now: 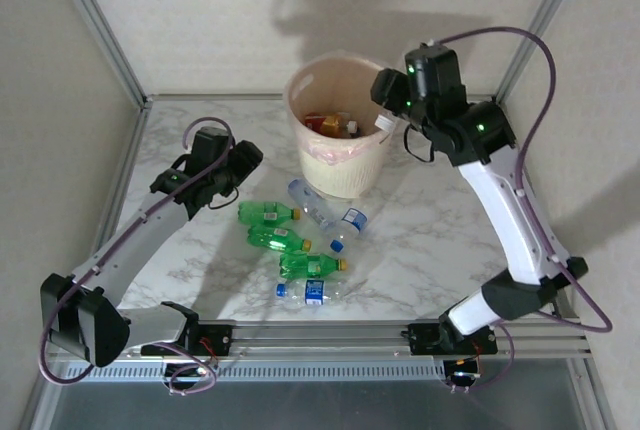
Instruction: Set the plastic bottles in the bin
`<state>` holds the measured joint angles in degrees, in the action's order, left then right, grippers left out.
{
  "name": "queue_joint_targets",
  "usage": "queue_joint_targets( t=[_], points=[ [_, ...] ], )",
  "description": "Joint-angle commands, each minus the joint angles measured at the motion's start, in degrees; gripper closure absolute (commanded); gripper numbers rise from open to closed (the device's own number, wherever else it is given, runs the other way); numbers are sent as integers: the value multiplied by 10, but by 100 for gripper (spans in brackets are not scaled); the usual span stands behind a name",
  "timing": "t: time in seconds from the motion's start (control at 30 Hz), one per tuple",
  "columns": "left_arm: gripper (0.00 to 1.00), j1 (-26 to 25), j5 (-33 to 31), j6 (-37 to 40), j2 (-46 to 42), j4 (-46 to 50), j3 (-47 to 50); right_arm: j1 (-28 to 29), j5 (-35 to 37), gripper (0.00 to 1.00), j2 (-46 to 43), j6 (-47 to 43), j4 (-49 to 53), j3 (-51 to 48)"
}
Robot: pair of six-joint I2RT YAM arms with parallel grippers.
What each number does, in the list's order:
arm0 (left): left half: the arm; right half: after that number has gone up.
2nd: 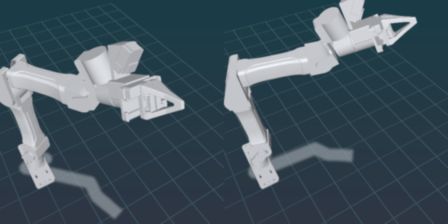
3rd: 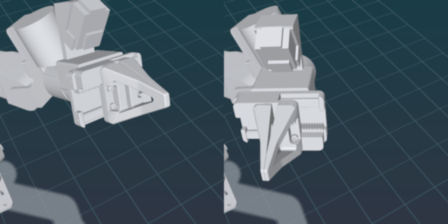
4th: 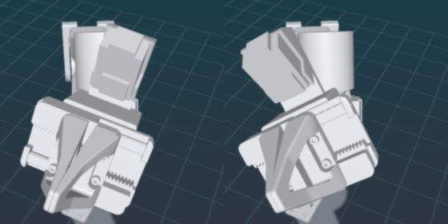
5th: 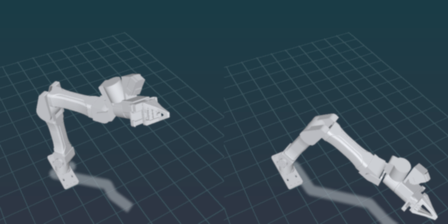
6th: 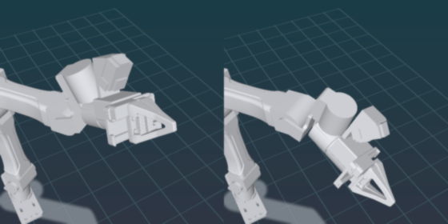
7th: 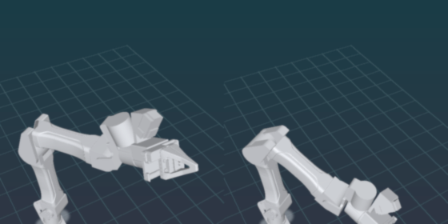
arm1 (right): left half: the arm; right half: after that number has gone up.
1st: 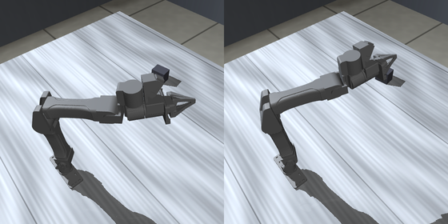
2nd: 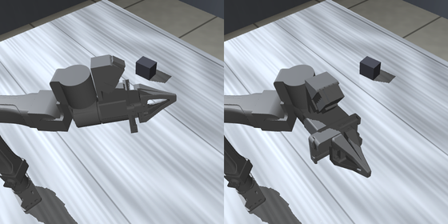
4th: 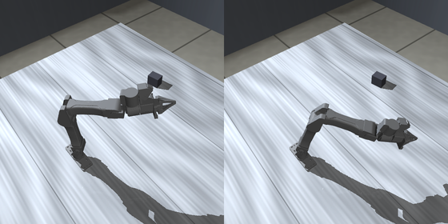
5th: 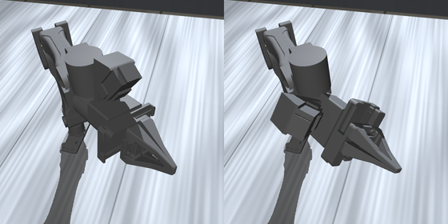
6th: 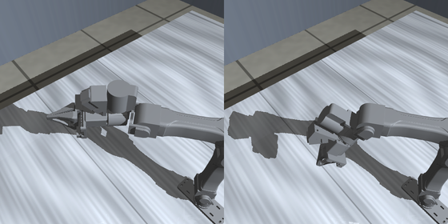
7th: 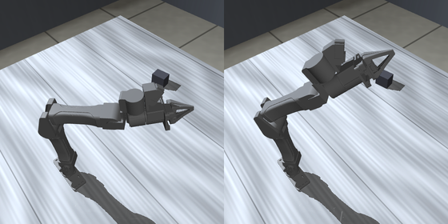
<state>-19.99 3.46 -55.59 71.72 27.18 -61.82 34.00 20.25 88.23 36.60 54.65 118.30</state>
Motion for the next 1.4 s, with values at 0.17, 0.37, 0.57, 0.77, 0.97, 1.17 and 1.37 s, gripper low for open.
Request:
queue_joint_targets(
  t=[0.17, 0.37, 0.57, 0.77, 0.97, 1.17, 1.37],
  points=[
    [24, 10, -10, -7, -13, 20, -13, -9, -46, 45, 77, -67, -27, 64],
    [24, 14, -18, -8, -8, 14, -16, -16, -57, 45, 111, -78, -46, 54],
    [23, 16, -32, -18, -13, 11, -14, -42, -81, 43, 139, -85, -61, 36],
    [21, 17, -31, -24, -13, 7, 7, -50, -88, 26, 168, -96, -55, 43],
    [18, 16, -30, -34, -29, 14, 31, -52, -82, 14, 174, -96, -47, 65],
    [6, 17, -38, -22, -39, 41, 33, -50, -93, 12, 167, -83, -23, 101],
    [7, 19, -33, -17, -32, 52, 46, -22, -113, 15, 80, -77, -70, 9]
  ],
)
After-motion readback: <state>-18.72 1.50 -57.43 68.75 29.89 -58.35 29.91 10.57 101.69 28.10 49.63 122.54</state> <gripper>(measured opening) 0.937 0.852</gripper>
